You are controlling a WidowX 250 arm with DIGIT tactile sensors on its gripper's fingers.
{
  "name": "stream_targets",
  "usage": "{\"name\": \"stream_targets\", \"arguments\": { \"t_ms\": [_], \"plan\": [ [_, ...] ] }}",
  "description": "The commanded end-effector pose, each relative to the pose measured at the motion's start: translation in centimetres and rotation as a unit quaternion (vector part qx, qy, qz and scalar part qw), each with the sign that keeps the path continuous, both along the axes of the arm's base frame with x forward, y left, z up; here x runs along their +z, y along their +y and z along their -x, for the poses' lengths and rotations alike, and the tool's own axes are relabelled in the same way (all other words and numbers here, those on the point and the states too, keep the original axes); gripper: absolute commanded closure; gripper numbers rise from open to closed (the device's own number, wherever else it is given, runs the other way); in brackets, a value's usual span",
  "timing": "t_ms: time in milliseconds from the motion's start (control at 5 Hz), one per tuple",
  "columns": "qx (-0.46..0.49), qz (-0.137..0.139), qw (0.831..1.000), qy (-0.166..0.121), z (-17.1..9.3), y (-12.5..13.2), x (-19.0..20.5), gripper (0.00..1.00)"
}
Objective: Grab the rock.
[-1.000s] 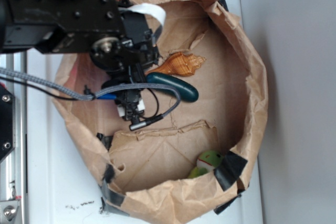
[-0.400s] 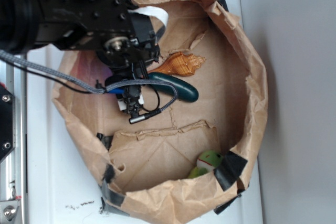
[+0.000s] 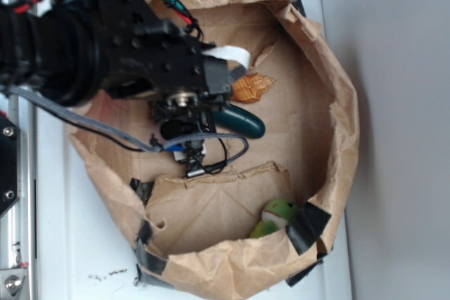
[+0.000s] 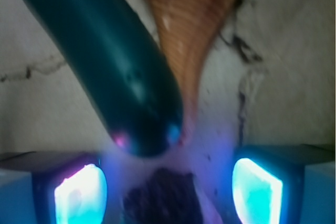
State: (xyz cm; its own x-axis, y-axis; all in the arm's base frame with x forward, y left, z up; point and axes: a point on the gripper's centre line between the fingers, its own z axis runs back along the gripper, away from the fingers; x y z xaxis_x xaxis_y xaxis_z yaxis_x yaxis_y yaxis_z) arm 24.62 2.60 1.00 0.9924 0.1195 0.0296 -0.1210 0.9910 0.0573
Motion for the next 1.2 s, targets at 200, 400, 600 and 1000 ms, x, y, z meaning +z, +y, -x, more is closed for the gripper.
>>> {"name": "stream_targets", "arguments": {
  "t_ms": [200,400,600,1000],
  "plan": [
    [0.007,0.025,0.999,-0.035,3.2,-1.6,2.0,0.98],
    [0.005,0.039,0.998,-0.046,3.5,-1.5,3.0,1.00],
    [0.008,0.049,0.997,-0.061,3.5,-0.6,4.4,1.00],
    [0.005,0.092,0.989,-0.115,1.7,0.8,10.1,1.00]
  ]
}}
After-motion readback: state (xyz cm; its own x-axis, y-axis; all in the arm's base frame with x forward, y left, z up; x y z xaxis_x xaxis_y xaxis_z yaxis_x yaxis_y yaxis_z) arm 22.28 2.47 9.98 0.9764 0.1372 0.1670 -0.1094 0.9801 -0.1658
